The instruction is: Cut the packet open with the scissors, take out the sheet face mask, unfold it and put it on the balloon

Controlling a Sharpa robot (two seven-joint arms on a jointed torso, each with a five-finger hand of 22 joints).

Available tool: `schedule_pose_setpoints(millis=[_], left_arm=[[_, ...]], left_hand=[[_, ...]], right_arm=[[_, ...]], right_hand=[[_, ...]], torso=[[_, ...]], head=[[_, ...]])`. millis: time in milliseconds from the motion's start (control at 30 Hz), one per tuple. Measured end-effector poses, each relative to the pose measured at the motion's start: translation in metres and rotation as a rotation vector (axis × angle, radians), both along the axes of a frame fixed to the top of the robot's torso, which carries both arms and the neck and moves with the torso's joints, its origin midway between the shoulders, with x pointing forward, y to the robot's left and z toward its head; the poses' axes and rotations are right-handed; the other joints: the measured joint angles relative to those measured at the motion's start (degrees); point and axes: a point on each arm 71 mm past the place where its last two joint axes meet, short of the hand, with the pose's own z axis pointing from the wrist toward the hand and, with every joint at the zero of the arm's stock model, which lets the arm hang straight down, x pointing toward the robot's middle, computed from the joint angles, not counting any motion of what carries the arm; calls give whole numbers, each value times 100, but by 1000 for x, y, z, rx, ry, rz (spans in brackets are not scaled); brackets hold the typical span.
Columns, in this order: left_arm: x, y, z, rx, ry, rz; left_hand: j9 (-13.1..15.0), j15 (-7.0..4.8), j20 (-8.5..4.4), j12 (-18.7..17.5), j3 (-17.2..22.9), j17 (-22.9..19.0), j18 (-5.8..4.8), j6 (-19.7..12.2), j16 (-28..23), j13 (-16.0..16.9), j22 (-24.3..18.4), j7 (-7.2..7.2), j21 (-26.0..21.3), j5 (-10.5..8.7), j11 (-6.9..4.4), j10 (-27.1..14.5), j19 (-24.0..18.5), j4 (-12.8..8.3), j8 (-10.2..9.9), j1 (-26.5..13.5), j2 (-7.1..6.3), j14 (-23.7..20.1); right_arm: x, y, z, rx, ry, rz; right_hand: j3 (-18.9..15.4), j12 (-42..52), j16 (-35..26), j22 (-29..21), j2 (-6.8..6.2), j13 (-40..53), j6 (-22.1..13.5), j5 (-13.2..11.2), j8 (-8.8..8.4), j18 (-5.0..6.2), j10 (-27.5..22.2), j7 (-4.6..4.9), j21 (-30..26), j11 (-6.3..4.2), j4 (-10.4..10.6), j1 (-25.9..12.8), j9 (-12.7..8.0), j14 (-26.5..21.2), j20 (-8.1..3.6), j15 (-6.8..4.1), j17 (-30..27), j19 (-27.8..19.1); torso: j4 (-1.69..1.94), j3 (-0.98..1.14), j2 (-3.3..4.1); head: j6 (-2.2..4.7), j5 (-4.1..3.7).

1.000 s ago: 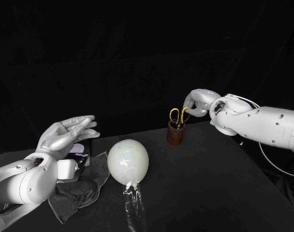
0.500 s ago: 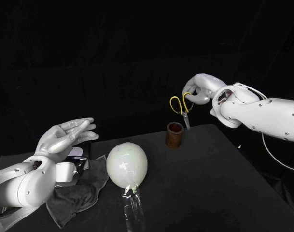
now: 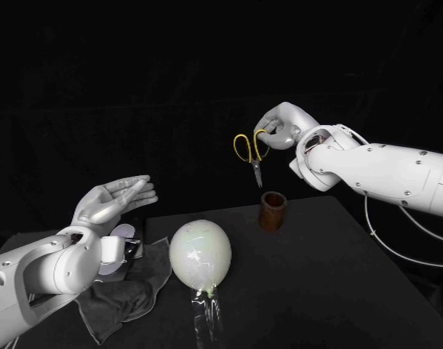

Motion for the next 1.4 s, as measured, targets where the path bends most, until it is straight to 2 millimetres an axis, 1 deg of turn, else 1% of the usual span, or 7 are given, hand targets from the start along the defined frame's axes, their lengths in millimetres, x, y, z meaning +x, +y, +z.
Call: schedule_pose_setpoints(millis=[367,433,533,833,933,1333,1400], left_arm=[[26,-1,-2,22,-16,41],[32,-1,-3,35,-17,50],[39,-4,-4,62,-23,56],[58,-19,-13,149,-11,64],[63,-23,-18,185,-2,62],[74,-41,-27,282,2,39],[76,-45,-28,290,2,35]], left_hand=[[6,92,135,0,-73,-149,-2,-76,-318,-12,-162,-28,-269,0,41,-231,-264,-73,3,0,0,-233],[3,156,142,1,-104,-224,-28,-124,-475,-14,-256,-47,-455,0,85,-373,-539,-95,4,-2,-2,-427],[-1,272,163,0,-288,-495,-313,-216,-847,-13,-465,-70,-937,0,144,-660,-1496,-66,4,-37,-37,-1061],[-41,378,155,0,-642,-935,-403,-613,-1238,-21,-528,-126,-1144,0,122,-1356,-1937,-83,-70,-11,-11,-1941],[-140,330,165,0,-826,-1051,-403,-1128,-1329,-21,-568,-178,-1292,0,118,-1658,-2313,-75,-268,48,49,-2180],[-229,247,90,-27,-1503,-1280,-396,-1820,-1377,-50,-606,-304,-1475,-1,100,-2477,-2794,116,-396,286,208,-2600],[-229,247,80,-27,-1568,-1287,-263,-1832,-1377,-50,-606,-296,-1497,-1,101,-2478,-2803,137,-396,291,213,-2600]], right_arm=[[27,67,-17,69,14,27],[32,76,-21,79,16,21],[38,86,-28,101,22,8],[44,124,-46,180,44,12],[43,133,-49,195,47,18],[39,166,-59,237,59,51],[38,171,-60,241,61,56]], right_hand=[[24,-9,0,-13,-1,0,-29,-2,24,-32,0,10,-1,0,-24,0,37,10,0,-9,-25,-1],[24,-9,0,-23,-1,-1,-55,-3,28,-33,0,13,-1,0,-24,0,38,9,0,-9,-27,-1],[45,-13,0,-23,-1,2,-67,-1,42,-34,0,7,-1,0,-45,-1,64,9,0,-8,-25,-1],[63,-23,-1,-57,-10,6,-86,21,42,-36,0,25,-1,0,-64,-9,84,8,22,-7,-24,-22],[64,-24,-1,-60,-10,6,-86,21,42,-36,0,25,-1,0,-64,-9,89,7,22,-7,-24,-22],[63,-33,-1,-60,-25,5,-87,21,64,-38,0,25,-2,-1,-64,-24,89,7,22,-6,-26,-23],[63,-36,-1,-55,-26,5,-106,20,65,-38,0,6,-2,-1,-64,-24,105,7,22,-6,-26,-23]], torso=[[49,-23,59],[63,-38,71],[86,-68,89],[163,-148,161],[189,-174,191],[247,-226,288],[252,-229,303]], head=[[113,233],[127,267],[141,312],[158,475],[172,531],[193,807],[193,859]])
